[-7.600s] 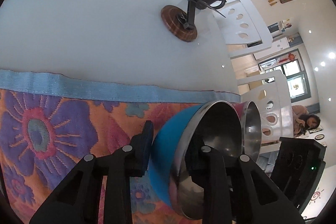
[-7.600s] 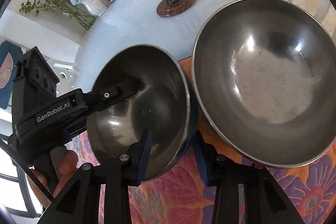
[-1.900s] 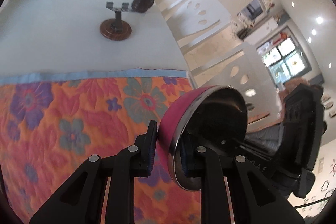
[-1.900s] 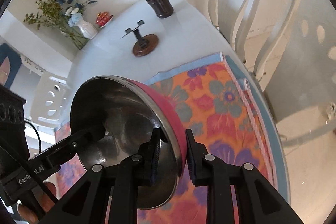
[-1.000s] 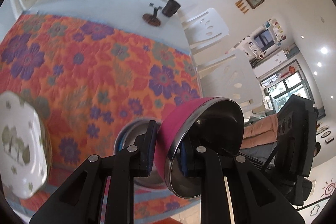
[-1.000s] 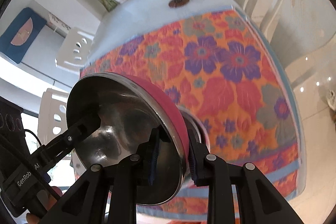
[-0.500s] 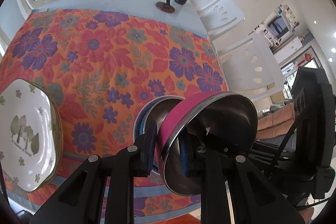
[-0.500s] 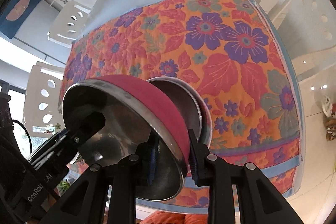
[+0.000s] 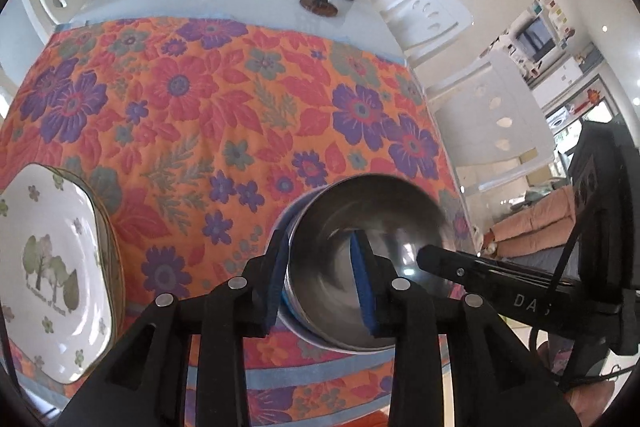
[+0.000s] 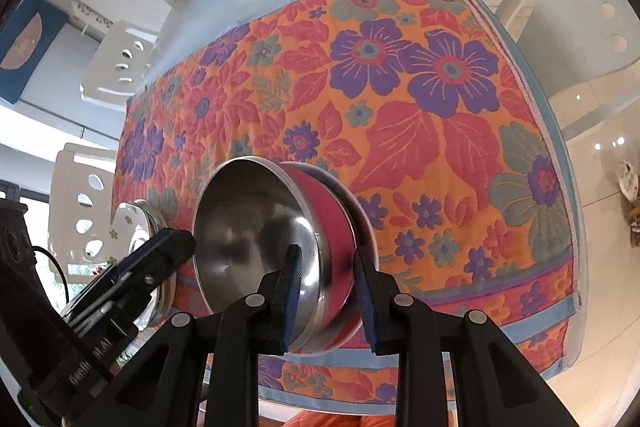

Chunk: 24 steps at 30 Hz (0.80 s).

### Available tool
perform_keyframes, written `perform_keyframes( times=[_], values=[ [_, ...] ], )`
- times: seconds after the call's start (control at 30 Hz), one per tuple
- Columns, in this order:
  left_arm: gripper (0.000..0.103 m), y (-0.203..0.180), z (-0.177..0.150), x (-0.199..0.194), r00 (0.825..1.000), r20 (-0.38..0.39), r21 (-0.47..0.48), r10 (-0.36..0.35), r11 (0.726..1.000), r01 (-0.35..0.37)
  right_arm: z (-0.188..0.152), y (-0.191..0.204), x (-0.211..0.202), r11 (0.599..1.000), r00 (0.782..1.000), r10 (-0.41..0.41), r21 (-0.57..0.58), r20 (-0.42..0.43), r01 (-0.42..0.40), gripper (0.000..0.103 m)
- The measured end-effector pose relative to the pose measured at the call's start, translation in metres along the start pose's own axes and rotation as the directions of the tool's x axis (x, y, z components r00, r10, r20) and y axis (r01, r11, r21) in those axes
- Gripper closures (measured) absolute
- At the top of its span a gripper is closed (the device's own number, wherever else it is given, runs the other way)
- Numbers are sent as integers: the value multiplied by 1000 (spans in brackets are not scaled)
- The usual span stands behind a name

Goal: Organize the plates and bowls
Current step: 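Lower the pink steel bowl into the blue steel bowl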

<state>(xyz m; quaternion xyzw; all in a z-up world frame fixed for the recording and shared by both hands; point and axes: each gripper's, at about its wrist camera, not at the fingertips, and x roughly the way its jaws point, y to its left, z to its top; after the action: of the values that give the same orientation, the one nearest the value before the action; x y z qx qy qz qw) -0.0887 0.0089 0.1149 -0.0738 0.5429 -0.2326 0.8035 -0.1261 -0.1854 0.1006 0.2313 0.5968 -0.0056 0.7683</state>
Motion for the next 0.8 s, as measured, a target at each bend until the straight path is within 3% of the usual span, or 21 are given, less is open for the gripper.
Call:
perform_keyframes(
  times=[0.53,0.67,0.8],
  values=[
    [73,8,-13,-13,1000,8,-9,-16,1000,16,-19,0,1,999,1000,-11,-31,7,11,77],
    [73,-5,-17,-34,995,86,39,50,998,-53,-27,25,-28,982,985,-107,-140,134,125,76],
    [73,-17,-20,-60,986,146,55,74,995,-83,-35,44,-65,978,965,-58,-177,256,106,66]
  ],
)
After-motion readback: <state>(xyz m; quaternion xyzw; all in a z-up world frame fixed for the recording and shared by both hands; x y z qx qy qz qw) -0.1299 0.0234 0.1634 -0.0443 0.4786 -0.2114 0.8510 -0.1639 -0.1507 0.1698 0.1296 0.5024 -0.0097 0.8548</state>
